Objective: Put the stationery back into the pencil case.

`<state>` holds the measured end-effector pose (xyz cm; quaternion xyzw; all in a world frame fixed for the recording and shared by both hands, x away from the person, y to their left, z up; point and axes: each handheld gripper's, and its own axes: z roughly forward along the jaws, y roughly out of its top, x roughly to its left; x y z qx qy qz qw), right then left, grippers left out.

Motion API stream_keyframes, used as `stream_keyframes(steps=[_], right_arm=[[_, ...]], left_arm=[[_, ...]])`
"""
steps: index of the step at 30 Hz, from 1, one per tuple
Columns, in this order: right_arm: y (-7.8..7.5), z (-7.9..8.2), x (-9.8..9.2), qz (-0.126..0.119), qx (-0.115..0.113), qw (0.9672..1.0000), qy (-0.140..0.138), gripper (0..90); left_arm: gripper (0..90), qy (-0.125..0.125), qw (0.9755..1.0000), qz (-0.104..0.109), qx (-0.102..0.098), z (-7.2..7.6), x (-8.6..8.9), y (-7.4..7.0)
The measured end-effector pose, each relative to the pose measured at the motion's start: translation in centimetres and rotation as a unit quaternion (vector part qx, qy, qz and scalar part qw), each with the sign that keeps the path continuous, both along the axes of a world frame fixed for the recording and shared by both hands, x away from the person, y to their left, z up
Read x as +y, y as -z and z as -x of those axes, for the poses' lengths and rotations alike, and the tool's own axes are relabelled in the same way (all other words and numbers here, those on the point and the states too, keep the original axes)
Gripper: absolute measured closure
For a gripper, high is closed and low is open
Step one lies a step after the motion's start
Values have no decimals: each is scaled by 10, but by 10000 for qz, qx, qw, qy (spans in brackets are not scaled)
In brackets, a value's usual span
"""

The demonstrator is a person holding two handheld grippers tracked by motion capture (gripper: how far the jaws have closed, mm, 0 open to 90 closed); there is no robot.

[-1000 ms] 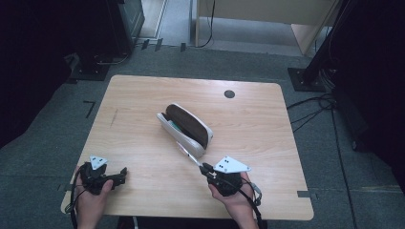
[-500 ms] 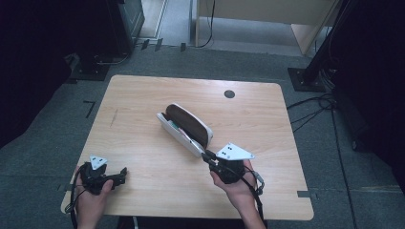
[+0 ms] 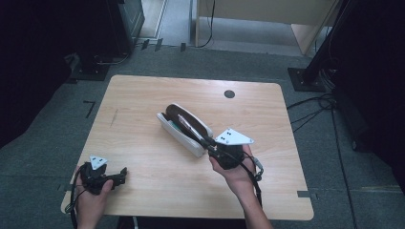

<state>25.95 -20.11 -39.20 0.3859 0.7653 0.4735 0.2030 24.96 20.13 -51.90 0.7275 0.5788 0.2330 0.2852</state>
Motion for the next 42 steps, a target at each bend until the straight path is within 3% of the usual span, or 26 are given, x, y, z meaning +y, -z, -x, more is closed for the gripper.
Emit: stream_keyframes(steps=[12,25,42], right_arm=[[-7,-18,7,67,15,10000,-34,810],[-1,-46,14,178,228,9996,-40,809],[10,-68,25,383,473,9981,-113,809]], left_arm=[[0,-1,10000,0,-1,0,0,0],[0,-2,10000,-3,-7,0,0,0],[0,1,10000,-6,-8,0,0,0]])
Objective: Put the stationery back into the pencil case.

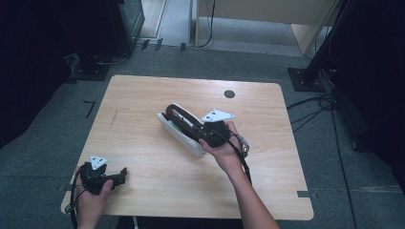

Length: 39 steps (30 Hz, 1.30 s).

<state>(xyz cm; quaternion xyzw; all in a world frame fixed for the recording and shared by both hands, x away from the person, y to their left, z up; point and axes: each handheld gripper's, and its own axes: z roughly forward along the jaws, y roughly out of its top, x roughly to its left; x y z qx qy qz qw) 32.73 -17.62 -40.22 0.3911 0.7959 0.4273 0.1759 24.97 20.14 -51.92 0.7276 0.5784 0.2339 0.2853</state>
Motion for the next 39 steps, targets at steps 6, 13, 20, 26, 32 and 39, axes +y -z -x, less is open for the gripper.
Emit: stream_keyframes(steps=[6,13,20,26,32,39], right_arm=[[7,-7,2,92,115,9999,-12,808],[12,-11,6,133,207,9997,-15,808],[16,-14,8,195,247,9995,-17,808],[17,-16,11,220,264,9994,-40,807],[17,-18,14,232,298,9993,-49,804],[20,-22,17,292,361,9989,-67,799]], left_arm=[[0,-3,10000,10,-2,0,0,0],[0,1,10000,1,0,0,0,0],[0,3,10000,-1,3,0,0,0],[0,0,10000,1,2,0,0,0],[0,1,10000,2,2,0,0,0],[0,1,10000,2,2,0,0,0]])
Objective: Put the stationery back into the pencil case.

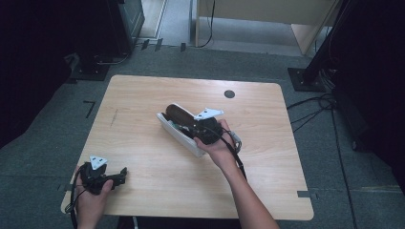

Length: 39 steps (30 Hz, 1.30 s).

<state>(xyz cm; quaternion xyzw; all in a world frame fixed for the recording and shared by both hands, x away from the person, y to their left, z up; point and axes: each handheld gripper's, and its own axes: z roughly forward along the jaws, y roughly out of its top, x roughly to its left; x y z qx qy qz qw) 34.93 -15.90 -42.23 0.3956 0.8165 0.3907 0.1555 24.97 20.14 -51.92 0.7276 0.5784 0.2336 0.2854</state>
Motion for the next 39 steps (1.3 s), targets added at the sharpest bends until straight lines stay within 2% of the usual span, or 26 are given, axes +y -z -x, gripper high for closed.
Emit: stream_keyframes(steps=[2,10,20,32,39], right_arm=[[1,-1,2,40,63,10000,-14,797],[-2,-3,1,-79,73,9999,-39,765],[-13,3,-3,-198,-47,9998,-63,791],[-37,24,-28,-533,-303,9981,33,793],[-38,37,-45,-563,-358,9977,148,747]], left_arm=[[0,0,10000,0,0,0,0,0],[0,0,10000,0,0,0,0,0],[0,0,10000,-1,-1,0,0,0],[0,-3,10000,1,-5,0,0,0],[0,-5,10000,2,-8,0,0,0]])
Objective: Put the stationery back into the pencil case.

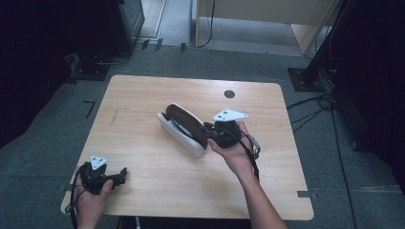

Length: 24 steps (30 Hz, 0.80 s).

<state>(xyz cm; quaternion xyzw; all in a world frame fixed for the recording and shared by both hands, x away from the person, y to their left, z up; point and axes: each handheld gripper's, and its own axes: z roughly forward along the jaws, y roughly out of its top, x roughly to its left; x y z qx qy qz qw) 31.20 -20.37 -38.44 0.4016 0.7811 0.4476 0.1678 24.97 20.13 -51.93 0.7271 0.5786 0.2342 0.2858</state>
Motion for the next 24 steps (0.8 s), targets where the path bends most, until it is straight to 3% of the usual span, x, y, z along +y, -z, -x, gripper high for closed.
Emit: stream_keyframes(steps=[8,16,18,24], right_arm=[[7,13,-27,-184,60,9992,348,546],[19,24,-50,-180,348,9974,599,125],[22,28,-55,-106,332,9972,662,26],[30,40,-70,51,287,9955,902,0]], left_arm=[[0,3,10000,-1,8,0,0,0],[0,-10,10000,-3,17,-1,0,0],[0,-9,10000,-4,17,-1,0,0],[0,-5,10000,-9,22,-1,0,0]])
